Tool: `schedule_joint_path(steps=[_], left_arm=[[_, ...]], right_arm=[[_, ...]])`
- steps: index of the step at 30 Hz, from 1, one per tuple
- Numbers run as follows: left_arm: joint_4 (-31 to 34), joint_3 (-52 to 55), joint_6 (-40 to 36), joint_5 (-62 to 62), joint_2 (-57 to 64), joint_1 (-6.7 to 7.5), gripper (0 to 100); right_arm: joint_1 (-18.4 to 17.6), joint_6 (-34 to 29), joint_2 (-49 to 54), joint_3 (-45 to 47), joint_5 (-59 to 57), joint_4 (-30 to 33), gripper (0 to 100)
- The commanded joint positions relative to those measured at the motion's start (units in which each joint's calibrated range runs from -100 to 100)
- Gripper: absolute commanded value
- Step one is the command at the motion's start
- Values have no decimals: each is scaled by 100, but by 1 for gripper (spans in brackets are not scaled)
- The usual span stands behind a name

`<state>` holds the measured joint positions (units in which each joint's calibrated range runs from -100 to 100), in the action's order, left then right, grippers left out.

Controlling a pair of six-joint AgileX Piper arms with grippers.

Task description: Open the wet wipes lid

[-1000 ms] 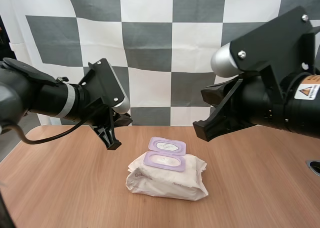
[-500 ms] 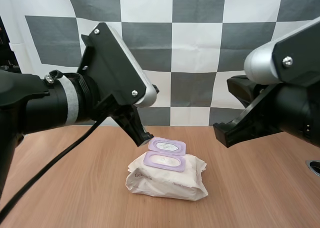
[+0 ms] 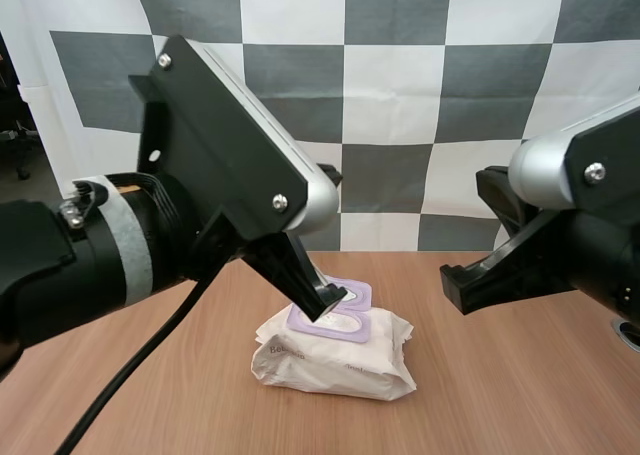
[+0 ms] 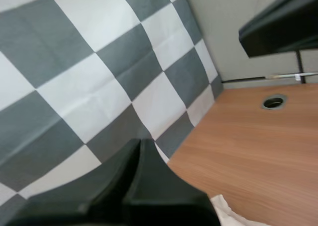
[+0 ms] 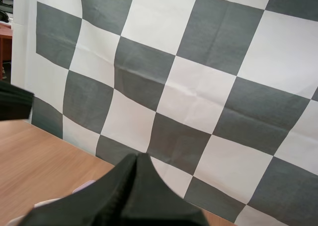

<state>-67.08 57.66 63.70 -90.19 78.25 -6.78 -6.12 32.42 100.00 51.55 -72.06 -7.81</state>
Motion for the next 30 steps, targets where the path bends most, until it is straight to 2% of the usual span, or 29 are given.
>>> schedule_joint_path(steps=[1,5,9,10,11,12,14,17,21,23,25,27,30], left_arm=[[101,-1,-704,1419,301,-4,0],[840,16,-1681,2981,427,-4,0],[2465,46,-3324,3731,427,-4,0],[2703,46,-3657,3827,427,-4,0],[3248,46,-4388,3968,437,-4,0],[3326,46,-4483,3965,452,-4,0],[4222,46,-5381,3989,571,34,0],[4645,56,-5659,3811,669,192,0],[4804,91,-5659,3386,879,397,0],[5158,248,-5712,3448,1032,481,0],[5676,661,-5892,3938,1267,570,0],[6023,1226,-5993,4653,1450,595,0],[6139,2098,-5984,6064,1655,595,0]], right_arm=[[21,-106,0,144,86,129,0],[29,-243,0,264,280,410,0],[43,-392,0,446,713,781,0],[52,-423,0,476,800,827,0],[83,-566,0,577,974,922,0],[98,-581,0,620,1034,934,0],[196,-832,0,962,1200,1105,0],[217,-946,0,1213,1200,1110,0],[217,-1171,0,1567,1331,1110,0],[217,-1250,0,1687,1495,1110,0],[217,-1261,0,1862,1638,1161,0],[217,-1261,0,2062,1925,1161,0],[217,-1261,0,2361,2529,1203,0]])
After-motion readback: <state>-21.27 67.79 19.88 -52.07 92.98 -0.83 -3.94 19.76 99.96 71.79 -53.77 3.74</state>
